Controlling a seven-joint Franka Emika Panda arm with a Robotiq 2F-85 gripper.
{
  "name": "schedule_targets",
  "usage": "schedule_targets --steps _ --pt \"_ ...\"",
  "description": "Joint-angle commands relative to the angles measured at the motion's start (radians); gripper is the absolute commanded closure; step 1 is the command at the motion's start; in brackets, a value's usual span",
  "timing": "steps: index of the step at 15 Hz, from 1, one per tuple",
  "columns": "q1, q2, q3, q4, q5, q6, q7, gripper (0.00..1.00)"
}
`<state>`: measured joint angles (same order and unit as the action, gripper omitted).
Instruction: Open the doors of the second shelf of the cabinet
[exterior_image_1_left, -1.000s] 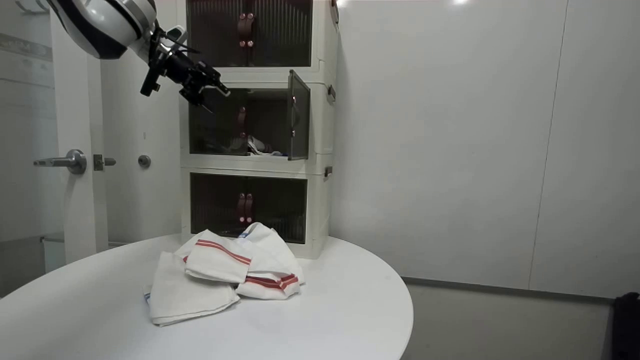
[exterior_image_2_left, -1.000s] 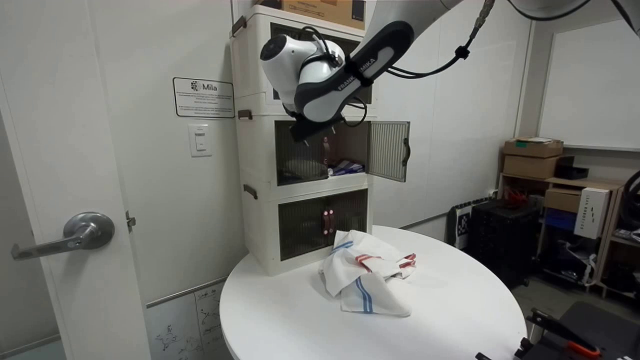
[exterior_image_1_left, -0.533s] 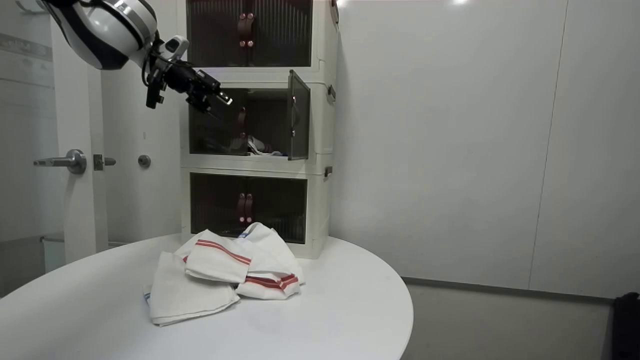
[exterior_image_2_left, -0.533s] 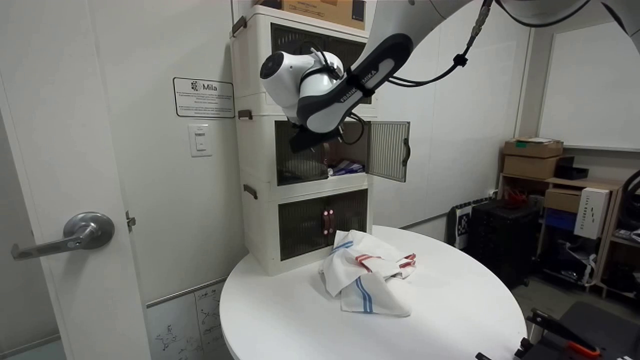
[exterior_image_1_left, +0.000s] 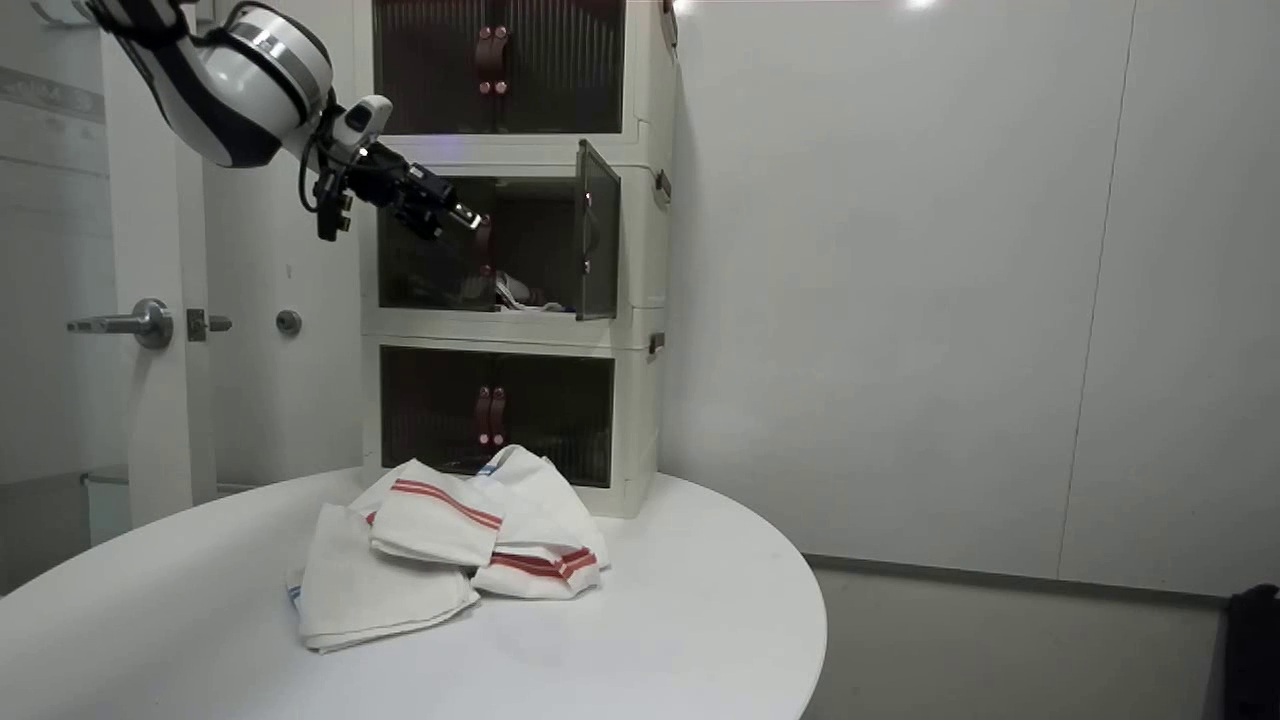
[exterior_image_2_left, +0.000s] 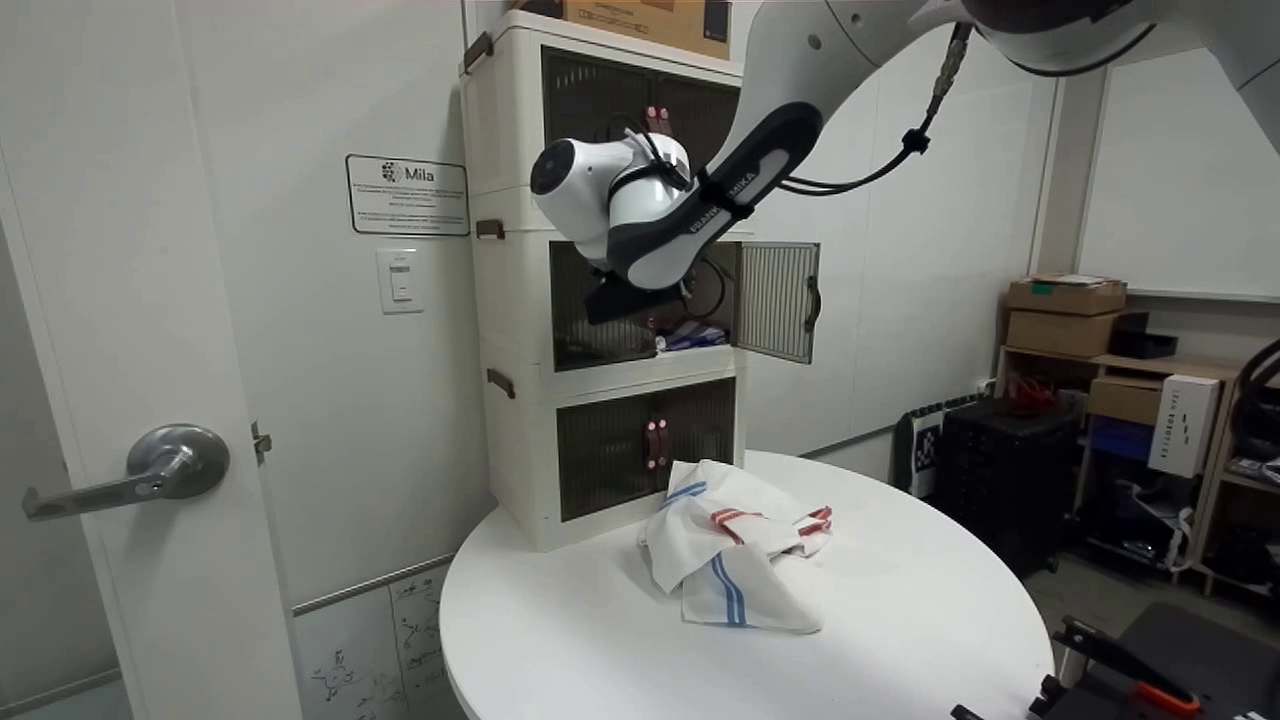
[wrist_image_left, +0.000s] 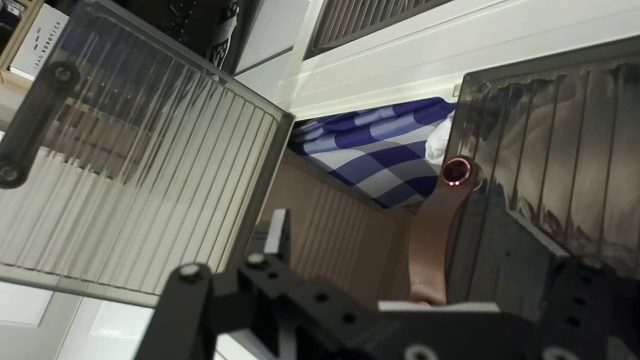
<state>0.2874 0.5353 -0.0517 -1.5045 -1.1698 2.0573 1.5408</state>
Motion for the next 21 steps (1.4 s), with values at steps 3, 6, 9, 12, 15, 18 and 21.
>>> schedule_targets --steps 3,6,9,12,15,18,21 --pt "-0.041 0.041 0.015 0.040 -0.064 0.031 0.072 0.00" --pt "-0.049 0.047 0.017 0.046 -0.084 0.044 0.086 0.00" --pt "-0.051 0.043 0.019 0.042 -0.092 0.046 0.090 0.00" --pt "-0.057 0.031 0.016 0.022 -0.096 0.042 0.098 0.00" --pt "-0.067 0.018 0.012 0.003 -0.093 0.040 0.113 0.00" --pt "-0.078 0.004 0.007 -0.020 -0.098 0.039 0.144 0.00" --pt "-0.087 0.002 0.010 -0.025 -0.075 0.022 0.181 0.18"
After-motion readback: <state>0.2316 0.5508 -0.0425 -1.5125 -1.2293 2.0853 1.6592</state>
